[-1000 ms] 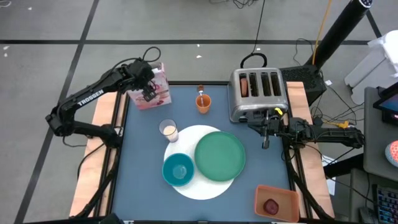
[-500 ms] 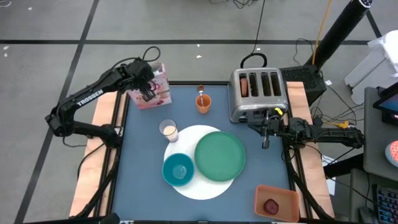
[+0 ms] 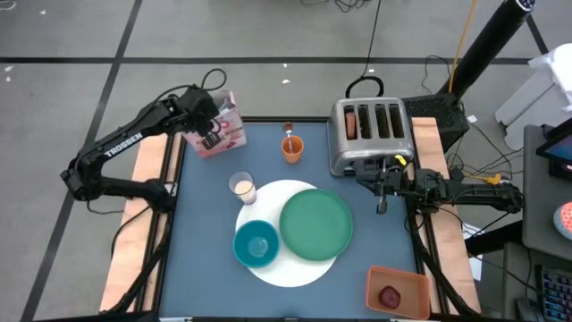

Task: Arrange a breakfast setting
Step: Pour the cereal from the cereal box into the blue bowl

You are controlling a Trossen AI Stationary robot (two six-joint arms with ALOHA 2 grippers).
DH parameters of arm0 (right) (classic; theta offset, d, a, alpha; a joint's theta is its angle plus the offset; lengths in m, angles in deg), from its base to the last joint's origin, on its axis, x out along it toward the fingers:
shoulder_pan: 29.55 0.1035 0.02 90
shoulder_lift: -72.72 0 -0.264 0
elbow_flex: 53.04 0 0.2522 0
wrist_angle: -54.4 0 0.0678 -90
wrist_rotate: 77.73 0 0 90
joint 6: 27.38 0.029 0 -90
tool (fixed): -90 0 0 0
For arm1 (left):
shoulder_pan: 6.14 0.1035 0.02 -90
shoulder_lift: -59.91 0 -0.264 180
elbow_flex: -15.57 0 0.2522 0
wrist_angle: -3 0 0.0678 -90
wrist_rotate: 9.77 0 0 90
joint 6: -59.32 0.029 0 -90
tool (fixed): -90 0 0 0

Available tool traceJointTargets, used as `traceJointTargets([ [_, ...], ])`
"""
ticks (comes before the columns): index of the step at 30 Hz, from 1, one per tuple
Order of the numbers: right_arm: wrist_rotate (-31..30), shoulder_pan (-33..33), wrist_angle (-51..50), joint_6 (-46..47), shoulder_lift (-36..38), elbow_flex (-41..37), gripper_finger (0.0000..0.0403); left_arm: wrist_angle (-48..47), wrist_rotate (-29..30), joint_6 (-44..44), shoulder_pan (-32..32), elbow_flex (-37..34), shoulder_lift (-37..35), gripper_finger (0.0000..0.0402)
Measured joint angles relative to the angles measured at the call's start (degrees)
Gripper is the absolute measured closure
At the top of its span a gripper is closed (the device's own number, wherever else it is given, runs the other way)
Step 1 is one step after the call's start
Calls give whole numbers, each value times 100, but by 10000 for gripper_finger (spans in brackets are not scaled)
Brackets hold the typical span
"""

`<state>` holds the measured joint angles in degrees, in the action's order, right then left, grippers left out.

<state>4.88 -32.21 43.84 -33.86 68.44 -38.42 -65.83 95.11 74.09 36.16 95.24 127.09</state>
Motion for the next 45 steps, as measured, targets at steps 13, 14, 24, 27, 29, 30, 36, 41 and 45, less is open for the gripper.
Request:
traceJointTargets([
  [13, 0, 0, 0, -26, -1, 1, 394, -8, -30, -25, 4, 10, -116, 396],
  [14, 0, 0, 0, -28, -1, -1, 394, -7, -28, -25, 4, 12, -118, 396],
  [24, -2, 0, 398, 865, 0, 0, 394, 38, -20, -51, -88, 25, -252, 396],
  [27, -4, 0, 637, 1131, 0, 0, 394, 99, -7, -87, -168, 31, -398, 396],
  [29, -3, 0, 748, 1271, 1, -1, 394, 95, -4, -152, -215, 31, -531, 396],
  [30, -4, 0, 812, 1325, -1, -1, 394, 100, -5, -183, -243, 31, -601, 396],
  [36, -59, 0, 1143, 1530, -1, -1, 381, 174, -4, -218, -442, 33, -1058, 396],
  [41, -553, 0, 1376, 1780, 1, 1, 320, 165, -7, -326, -581, 33, -1396, 397],
  [45, -754, 4, 1450, 1796, 1, 1, 249, 167, -6, -337, -676, 36, -1630, 397],
])
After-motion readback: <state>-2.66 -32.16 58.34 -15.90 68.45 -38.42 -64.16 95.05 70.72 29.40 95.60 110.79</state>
